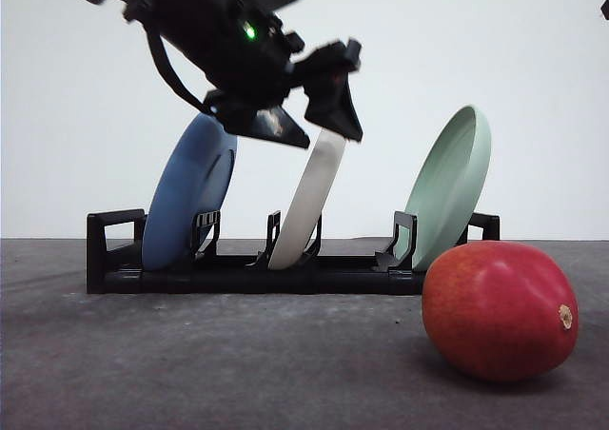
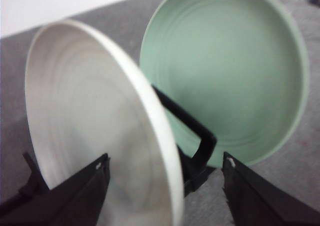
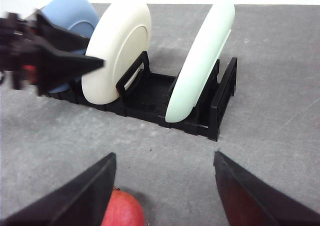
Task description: Place pomegranate in white plate
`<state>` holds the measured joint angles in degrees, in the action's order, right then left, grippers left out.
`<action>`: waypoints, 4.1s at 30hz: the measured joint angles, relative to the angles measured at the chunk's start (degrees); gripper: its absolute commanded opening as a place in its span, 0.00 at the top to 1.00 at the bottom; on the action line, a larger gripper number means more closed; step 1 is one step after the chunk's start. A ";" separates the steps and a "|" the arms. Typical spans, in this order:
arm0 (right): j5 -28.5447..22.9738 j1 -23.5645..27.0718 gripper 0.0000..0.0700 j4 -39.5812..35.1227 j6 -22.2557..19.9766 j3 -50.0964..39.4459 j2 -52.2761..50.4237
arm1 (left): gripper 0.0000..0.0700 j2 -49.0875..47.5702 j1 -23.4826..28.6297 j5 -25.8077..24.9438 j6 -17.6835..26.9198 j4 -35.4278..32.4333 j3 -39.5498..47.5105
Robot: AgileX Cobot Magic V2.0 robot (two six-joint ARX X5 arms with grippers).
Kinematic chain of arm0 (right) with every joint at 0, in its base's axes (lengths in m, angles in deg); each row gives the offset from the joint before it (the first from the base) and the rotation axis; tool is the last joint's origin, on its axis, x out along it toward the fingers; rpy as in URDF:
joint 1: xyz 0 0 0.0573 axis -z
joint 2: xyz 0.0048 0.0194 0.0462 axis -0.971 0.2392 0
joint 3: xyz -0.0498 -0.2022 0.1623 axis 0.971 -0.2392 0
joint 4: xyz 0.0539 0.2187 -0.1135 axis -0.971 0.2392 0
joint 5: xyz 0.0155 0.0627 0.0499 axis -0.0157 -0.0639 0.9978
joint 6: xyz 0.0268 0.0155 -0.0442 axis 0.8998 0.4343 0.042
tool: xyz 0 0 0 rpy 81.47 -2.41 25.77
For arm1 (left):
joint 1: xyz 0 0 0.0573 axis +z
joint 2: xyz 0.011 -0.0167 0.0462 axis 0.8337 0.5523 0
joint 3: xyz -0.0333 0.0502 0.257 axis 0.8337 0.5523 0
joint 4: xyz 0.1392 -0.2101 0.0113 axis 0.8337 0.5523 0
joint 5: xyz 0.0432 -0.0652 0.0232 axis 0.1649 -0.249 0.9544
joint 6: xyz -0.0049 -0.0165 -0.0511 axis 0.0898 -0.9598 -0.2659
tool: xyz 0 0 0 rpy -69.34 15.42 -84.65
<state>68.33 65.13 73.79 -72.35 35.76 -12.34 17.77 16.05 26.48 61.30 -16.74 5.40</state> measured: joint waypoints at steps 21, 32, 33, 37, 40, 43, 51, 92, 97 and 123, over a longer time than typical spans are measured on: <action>0.00 0.00 0.44 0.00 -0.04 0.00 0.00 | 0.87 3.06 0.00 0.69 -1.15 1.35 -2.28; 0.00 0.00 0.44 0.00 -0.04 0.00 0.00 | 0.91 3.06 -0.11 0.65 -4.25 2.11 -2.30; 0.00 0.00 0.44 0.00 -0.04 0.00 0.00 | 0.92 3.06 -0.11 0.64 -4.51 2.47 -2.34; 0.00 0.00 0.44 0.00 -0.04 0.00 0.00 | 0.99 3.06 -0.11 0.64 -5.05 3.94 -2.80; 0.00 0.00 0.44 0.00 -0.04 0.00 0.00 | 0.99 3.06 -0.11 0.81 -5.76 3.98 -3.19; 0.00 0.00 0.44 0.00 -0.04 0.00 0.00 | 0.99 3.06 -0.11 0.91 -6.89 3.97 -3.28; -0.02 0.00 0.44 0.00 -0.04 0.00 0.00 | 0.99 2.52 0.02 0.95 -8.96 9.44 -6.53; 0.00 0.00 0.44 0.22 -0.04 0.00 0.00 | 0.99 -27.98 -10.59 0.17 -12.17 20.45 -1.78; 0.00 0.00 0.44 0.26 -0.04 0.00 0.00 | 0.99 -36.57 -14.04 4.55 -13.03 16.90 9.99; 0.00 0.00 0.44 0.42 -0.04 0.00 0.00 | 0.99 -33.34 -32.28 24.84 18.85 35.63 21.30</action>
<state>68.33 65.13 74.20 -72.39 35.76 -12.34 -15.57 -16.22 51.32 80.15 18.88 26.70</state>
